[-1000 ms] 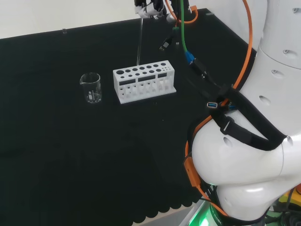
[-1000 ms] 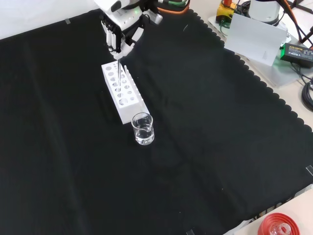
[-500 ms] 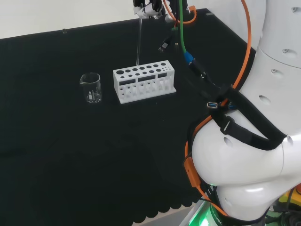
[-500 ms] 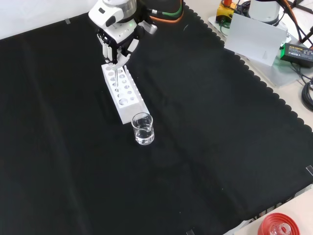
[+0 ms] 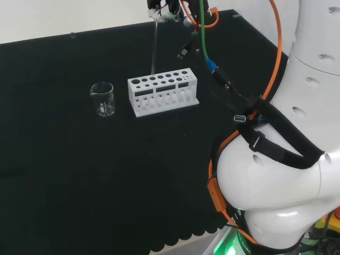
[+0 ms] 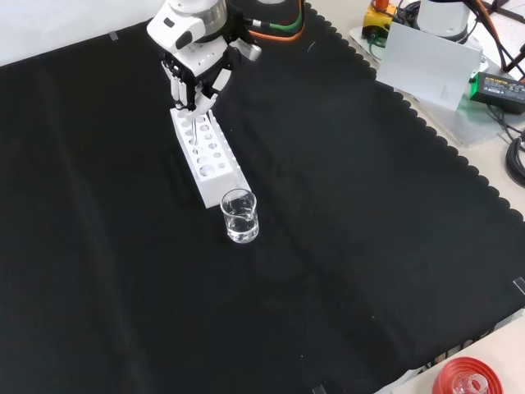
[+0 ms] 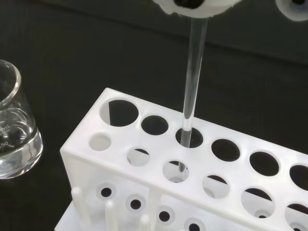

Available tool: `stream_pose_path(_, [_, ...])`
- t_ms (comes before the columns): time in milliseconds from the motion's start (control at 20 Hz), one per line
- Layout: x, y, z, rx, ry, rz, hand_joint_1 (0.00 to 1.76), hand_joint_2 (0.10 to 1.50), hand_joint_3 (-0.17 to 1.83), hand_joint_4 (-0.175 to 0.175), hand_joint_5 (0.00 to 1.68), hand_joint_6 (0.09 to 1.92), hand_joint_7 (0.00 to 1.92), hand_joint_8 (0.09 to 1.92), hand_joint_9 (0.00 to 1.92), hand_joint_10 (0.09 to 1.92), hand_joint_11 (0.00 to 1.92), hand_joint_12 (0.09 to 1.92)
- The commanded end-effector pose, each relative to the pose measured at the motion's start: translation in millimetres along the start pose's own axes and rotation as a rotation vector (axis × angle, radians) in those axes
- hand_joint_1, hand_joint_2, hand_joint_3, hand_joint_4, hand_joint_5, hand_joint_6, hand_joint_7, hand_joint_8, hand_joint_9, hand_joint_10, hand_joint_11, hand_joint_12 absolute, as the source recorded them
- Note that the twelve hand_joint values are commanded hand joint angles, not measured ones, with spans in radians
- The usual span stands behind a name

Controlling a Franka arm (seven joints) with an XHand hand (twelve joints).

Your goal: Put the glass rod back on the white test tube rack.

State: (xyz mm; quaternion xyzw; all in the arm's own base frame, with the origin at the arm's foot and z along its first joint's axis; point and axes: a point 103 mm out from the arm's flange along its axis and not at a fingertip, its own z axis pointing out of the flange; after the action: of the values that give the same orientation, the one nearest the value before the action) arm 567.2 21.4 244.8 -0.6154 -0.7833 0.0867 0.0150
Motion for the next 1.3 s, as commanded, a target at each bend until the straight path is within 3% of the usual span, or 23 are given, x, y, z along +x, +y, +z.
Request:
stream_pose_path(50, [2, 2, 1, 0.013, -0.007, -0.007, 1.33, 1.04, -0.17, -0.175, 1.42, 0.09, 1.46, 0.43, 1.84, 0.13, 1.6, 0.54])
stream_pose_path(500, [16, 18, -1, 0.034, -0.018, -0.035, 1.33, 1.04, -0.17, -0.175, 1.42, 0.09, 1.46, 0.42, 1.84, 0.13, 1.61, 0.54])
stream_pose_path(800, [4, 13, -3, 0.034, 0.001, -0.021, 1.33, 1.04, -0.17, -0.175, 1.42, 0.09, 1.47, 0.41, 1.84, 0.13, 1.61, 0.54])
stream_pose_path(950, [-1, 9, -5, 0.051, 0.0, -0.024, 1.33, 1.04, -0.17, -0.175, 1.42, 0.09, 1.5, 0.35, 1.85, 0.13, 1.63, 0.54])
stream_pose_path(1050, [-2, 6, -8, 0.062, -0.011, -0.032, 1.33, 1.03, -0.17, -0.175, 1.42, 0.09, 1.57, 0.18, 1.87, 0.13, 1.67, 0.52])
stream_pose_path(1150, [-2, 4, -11, 0.081, -0.016, -0.042, 1.33, 1.04, -0.17, -0.175, 1.3, 0.3, 1.61, 0.09, 1.89, 0.11, 1.71, 0.48])
stream_pose_path(1300, [-3, 3, -14, 0.104, 0.003, -0.051, 1.34, 0.9, -0.17, -0.175, 0.97, 0.7, 1.51, 0.09, 1.91, 0.09, 1.77, 0.42])
